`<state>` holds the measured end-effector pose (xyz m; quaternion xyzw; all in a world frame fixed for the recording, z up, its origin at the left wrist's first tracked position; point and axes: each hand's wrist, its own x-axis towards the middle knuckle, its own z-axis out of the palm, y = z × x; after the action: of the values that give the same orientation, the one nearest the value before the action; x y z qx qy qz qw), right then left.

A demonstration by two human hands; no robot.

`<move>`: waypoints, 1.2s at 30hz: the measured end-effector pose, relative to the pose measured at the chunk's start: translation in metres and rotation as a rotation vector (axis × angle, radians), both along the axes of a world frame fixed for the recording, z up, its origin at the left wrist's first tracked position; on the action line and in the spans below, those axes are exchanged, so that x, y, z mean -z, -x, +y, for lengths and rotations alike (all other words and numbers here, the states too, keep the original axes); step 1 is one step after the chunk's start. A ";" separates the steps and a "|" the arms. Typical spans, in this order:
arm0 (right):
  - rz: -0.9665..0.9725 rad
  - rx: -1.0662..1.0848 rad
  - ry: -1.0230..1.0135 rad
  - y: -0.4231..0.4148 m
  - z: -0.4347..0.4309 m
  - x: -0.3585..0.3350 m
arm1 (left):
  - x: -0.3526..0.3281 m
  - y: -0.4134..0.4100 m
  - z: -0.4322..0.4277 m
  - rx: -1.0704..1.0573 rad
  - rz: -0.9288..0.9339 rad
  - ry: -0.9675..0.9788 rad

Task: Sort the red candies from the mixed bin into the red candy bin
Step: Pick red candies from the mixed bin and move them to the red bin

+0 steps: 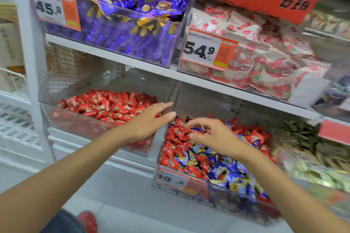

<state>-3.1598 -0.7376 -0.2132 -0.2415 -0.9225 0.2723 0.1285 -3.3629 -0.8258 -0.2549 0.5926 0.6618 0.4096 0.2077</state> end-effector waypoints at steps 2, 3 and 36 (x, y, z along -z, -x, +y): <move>-0.116 -0.095 -0.001 -0.023 -0.002 0.012 | 0.007 -0.011 0.003 0.020 -0.022 0.048; -0.178 -0.147 -0.036 -0.029 0.000 0.019 | 0.009 -0.012 0.003 0.009 -0.035 0.052; 0.154 0.480 0.082 -0.139 0.075 0.012 | -0.014 -0.105 0.051 0.162 0.409 0.034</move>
<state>-3.0206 -0.6625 -0.2256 -0.4374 -0.8143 0.2887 0.2494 -3.2582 -0.7747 -0.2410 0.7110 0.6470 0.2517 0.1117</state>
